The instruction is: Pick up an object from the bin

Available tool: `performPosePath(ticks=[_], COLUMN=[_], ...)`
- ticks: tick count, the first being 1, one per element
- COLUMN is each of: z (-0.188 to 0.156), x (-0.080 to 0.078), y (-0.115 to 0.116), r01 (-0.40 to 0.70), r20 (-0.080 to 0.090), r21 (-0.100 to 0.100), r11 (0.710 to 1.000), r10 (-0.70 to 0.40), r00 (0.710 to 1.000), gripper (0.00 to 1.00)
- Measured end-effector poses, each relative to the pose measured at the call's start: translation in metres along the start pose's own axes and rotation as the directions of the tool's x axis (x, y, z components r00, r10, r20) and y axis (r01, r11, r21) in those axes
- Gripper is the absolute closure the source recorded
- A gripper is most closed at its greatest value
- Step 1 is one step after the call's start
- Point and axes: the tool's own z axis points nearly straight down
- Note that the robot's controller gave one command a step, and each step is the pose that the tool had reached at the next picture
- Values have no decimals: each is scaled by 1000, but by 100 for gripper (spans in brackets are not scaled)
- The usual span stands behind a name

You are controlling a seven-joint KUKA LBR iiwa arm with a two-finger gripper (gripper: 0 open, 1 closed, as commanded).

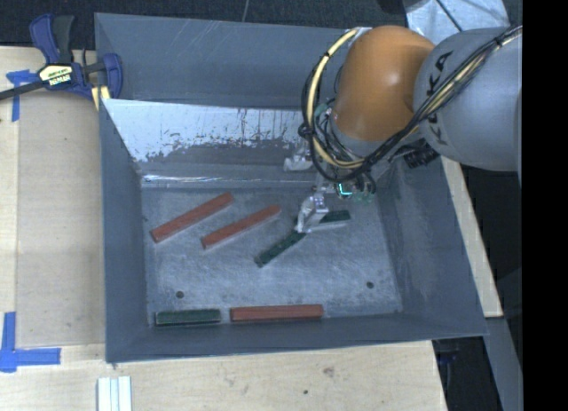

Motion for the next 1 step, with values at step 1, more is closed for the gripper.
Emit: performPosePath(ticks=[1], z=[-5], x=[-2], y=[0], r01=[0], r20=[8], r21=[0], r11=[1000], r10=[0], r00=[1000], gripper=[0])
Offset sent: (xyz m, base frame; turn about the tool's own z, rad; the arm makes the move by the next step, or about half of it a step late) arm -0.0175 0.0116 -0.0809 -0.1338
